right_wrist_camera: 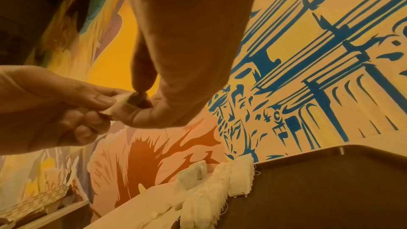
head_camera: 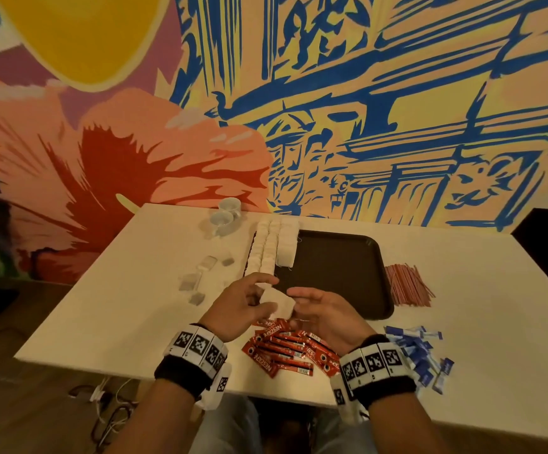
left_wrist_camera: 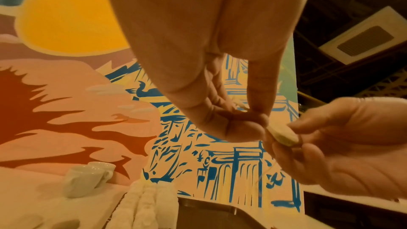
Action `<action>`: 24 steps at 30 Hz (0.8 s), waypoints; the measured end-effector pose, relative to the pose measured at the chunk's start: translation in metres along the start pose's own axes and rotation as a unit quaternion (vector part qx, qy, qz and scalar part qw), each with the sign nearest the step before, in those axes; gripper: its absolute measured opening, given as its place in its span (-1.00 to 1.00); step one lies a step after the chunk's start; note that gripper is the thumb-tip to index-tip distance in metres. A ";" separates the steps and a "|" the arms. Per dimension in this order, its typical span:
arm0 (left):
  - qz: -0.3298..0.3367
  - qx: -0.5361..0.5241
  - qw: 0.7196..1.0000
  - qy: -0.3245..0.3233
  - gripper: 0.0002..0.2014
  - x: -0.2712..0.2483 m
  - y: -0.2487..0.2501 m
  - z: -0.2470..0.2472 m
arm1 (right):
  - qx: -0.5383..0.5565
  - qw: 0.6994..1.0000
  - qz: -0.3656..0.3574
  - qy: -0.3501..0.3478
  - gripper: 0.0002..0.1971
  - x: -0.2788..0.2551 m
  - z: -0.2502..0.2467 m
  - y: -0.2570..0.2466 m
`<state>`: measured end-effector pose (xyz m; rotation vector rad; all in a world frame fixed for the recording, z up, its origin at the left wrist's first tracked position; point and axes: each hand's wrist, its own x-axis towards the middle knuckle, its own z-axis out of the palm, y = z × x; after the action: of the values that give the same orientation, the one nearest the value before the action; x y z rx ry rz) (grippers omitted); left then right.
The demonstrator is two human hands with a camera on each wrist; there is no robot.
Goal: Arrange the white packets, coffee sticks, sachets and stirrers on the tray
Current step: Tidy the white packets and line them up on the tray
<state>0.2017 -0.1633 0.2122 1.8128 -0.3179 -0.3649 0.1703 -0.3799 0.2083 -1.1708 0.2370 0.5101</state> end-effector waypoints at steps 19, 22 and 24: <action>-0.053 -0.082 0.995 -0.014 -0.52 -0.010 -0.008 0.008 | 0.017 1.000 -0.015 0.022 -0.70 0.004 0.005 0.012; -0.031 -0.046 0.998 0.031 -0.80 -0.004 -0.014 0.013 | 0.002 0.999 -0.038 0.038 -0.75 0.009 0.003 0.017; -0.026 -0.040 0.998 0.036 -0.85 -0.001 -0.017 0.014 | -0.011 0.998 -0.041 0.045 -0.76 0.010 0.000 0.020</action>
<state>0.1957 -0.1709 0.1921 1.7533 -0.2033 -0.3420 0.1693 -0.3709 0.1875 -1.2218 0.2600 0.3897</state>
